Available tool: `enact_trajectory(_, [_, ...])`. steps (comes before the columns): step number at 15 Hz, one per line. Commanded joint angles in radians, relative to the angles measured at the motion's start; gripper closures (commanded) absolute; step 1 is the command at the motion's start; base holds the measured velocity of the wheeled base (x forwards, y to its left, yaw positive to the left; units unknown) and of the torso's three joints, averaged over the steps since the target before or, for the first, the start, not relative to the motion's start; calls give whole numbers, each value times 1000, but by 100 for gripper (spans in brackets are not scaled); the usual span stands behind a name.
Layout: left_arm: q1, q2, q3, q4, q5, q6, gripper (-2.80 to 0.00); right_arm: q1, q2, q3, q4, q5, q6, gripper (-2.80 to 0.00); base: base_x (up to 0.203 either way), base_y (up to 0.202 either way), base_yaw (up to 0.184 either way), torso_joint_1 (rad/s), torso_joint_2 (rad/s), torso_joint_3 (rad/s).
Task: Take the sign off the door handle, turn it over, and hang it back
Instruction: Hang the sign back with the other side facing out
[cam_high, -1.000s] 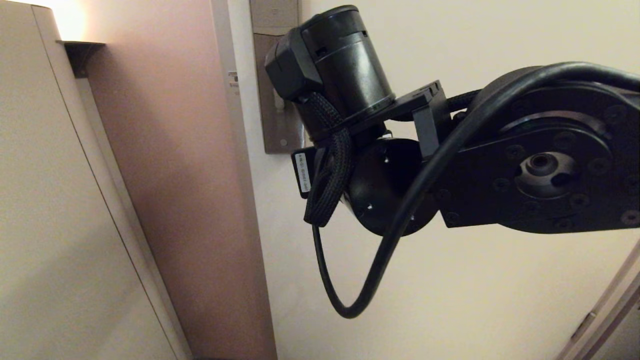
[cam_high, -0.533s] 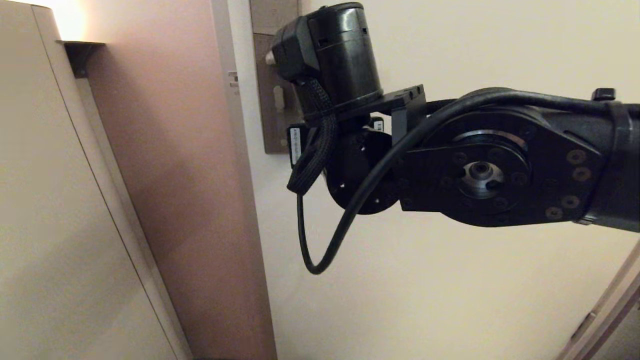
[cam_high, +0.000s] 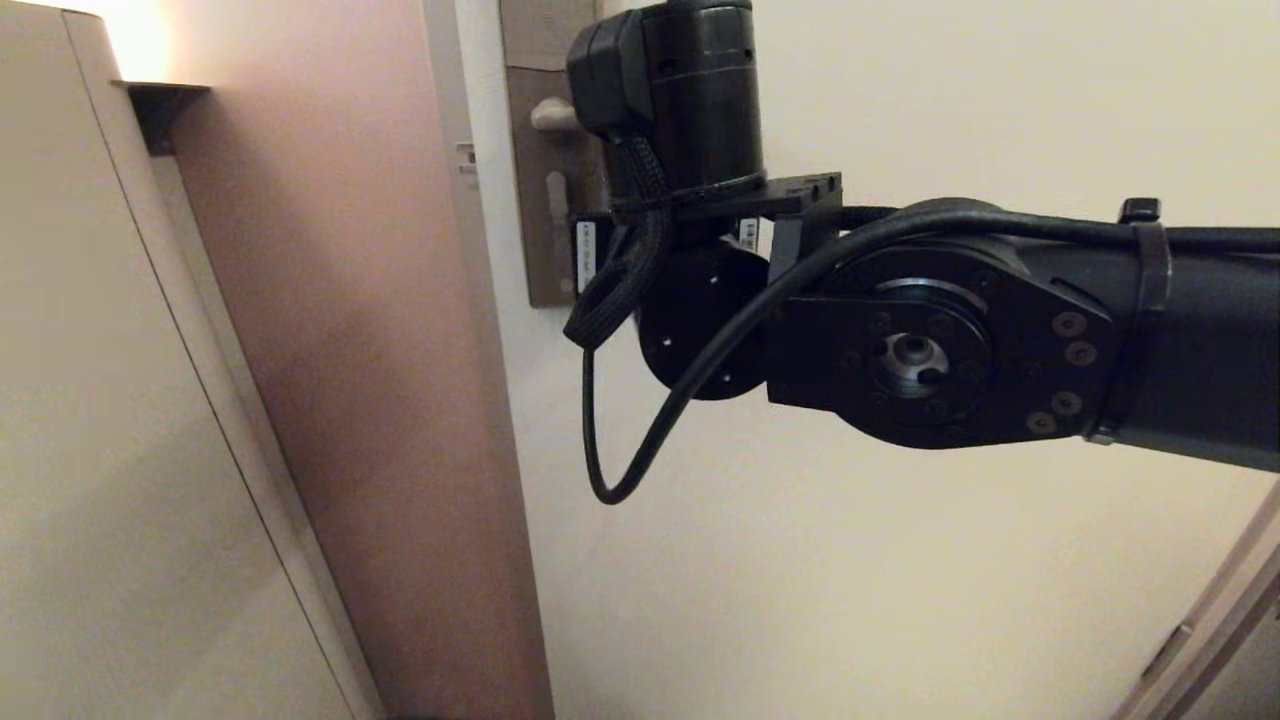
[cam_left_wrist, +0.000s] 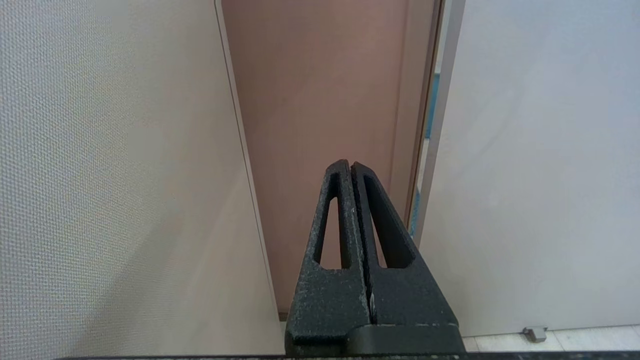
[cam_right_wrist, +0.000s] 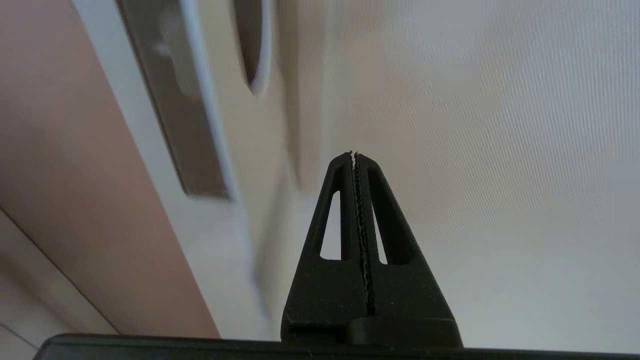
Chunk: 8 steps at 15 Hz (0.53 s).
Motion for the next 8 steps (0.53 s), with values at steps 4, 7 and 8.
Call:
enact_trajectory(4, [0, 0, 0, 0, 0, 0, 0, 2, 15, 0, -111, 5, -82, 0, 0, 0, 0, 0, 0, 0])
enact_trajectory(7, [0, 0, 0, 0, 0, 0, 0, 7, 24, 0, -151, 28, -84, 0, 0, 0, 0, 0, 0, 0])
enact_trajectory(8, [0, 0, 0, 0, 0, 0, 0, 9, 29, 0, -166, 40, -85, 0, 0, 0, 0, 0, 0, 0])
